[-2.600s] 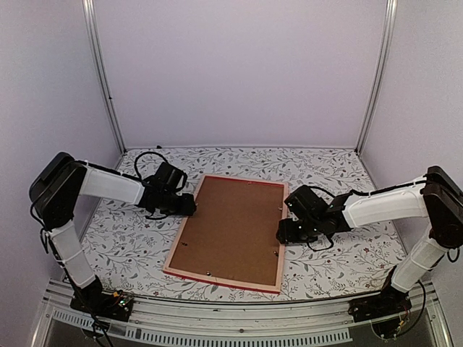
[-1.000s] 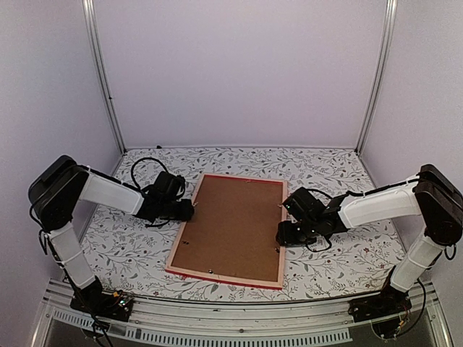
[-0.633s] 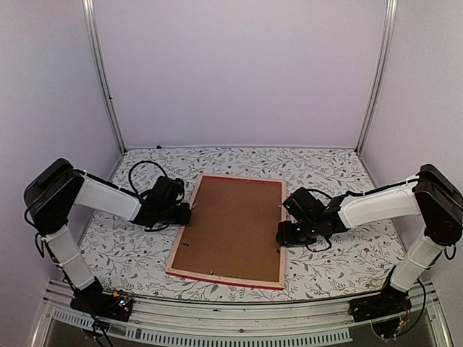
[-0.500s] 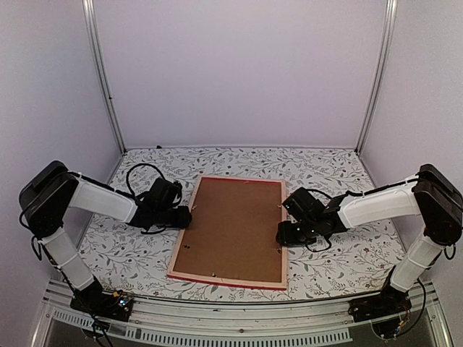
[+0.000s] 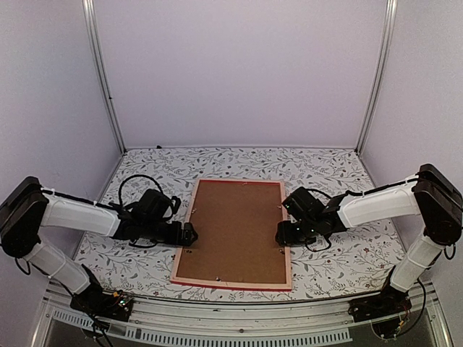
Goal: Put the photo into the frame
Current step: Press the fastener onto the backboard.
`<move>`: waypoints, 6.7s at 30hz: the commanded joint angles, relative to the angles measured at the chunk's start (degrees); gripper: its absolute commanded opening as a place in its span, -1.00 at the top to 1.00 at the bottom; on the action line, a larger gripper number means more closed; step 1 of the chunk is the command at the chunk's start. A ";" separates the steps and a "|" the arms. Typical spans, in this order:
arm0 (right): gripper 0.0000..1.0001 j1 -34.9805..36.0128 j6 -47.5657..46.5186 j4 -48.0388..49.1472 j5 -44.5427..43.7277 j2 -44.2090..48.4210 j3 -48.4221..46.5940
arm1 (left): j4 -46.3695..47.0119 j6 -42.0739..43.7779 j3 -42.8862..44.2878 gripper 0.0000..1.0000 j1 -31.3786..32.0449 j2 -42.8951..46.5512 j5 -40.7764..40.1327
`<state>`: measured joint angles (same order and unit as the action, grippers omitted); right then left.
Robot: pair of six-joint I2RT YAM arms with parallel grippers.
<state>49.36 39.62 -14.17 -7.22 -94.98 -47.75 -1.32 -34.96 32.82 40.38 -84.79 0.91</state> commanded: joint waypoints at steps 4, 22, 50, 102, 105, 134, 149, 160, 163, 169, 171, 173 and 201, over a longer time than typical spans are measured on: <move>-0.20 -0.40 0.11 -0.44 -0.18 -0.10 -0.67 | -12.00 -2.50 -4.05 -0.91 4.40 3.00 -3.13; -0.19 -0.32 1.07 1.08 0.77 0.20 0.98 | -18.12 -4.51 -5.05 -0.71 13.32 7.63 -14.12; -0.18 -0.32 1.58 1.78 1.06 0.58 2.30 | -13.95 -10.23 -1.23 0.14 13.36 -2.59 -16.40; -0.17 -0.21 0.98 2.21 2.51 -1.18 1.25 | -8.48 -14.33 -8.93 0.05 6.74 1.21 -10.08; -0.17 -0.12 0.97 2.11 2.44 -1.09 1.41 | -8.64 -14.75 -10.02 0.10 6.82 0.88 -10.04; -0.17 -0.06 0.65 2.26 2.69 -1.85 0.87 | -13.52 -14.29 -4.88 0.24 6.91 5.53 -12.64; -0.17 -0.04 0.20 1.70 2.81 -2.19 -0.31 | -11.72 -11.74 -2.25 -0.11 6.99 0.42 -11.17; -0.17 0.08 0.02 1.92 3.01 -2.92 -0.61 | -12.57 -13.41 -5.10 0.42 7.04 2.33 -11.06; -0.16 0.15 0.20 2.19 3.11 -3.05 -0.27 | -12.84 -14.40 -6.83 0.54 7.02 3.52 -11.19; -0.16 0.24 0.37 1.89 2.70 -2.97 -0.32 | -12.77 -14.64 -7.90 0.63 6.99 4.76 -11.19; -0.16 0.22 0.39 1.56 2.31 -2.72 -0.33 | -12.67 -14.39 -7.28 0.62 6.99 4.73 -11.36; -0.16 0.21 0.59 0.97 1.69 -2.17 -0.33 | -12.86 -13.97 -6.43 0.48 7.04 4.88 -11.74; -0.48 3.42 -2.15 -3.76 6.62 5.62 3.23 | -14.60 -5.81 3.53 -0.61 6.82 5.52 -15.49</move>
<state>51.59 37.65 -15.46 -2.02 -91.20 -45.89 -15.16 -42.17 34.81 47.44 -78.81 -13.34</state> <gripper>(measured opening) 0.737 0.798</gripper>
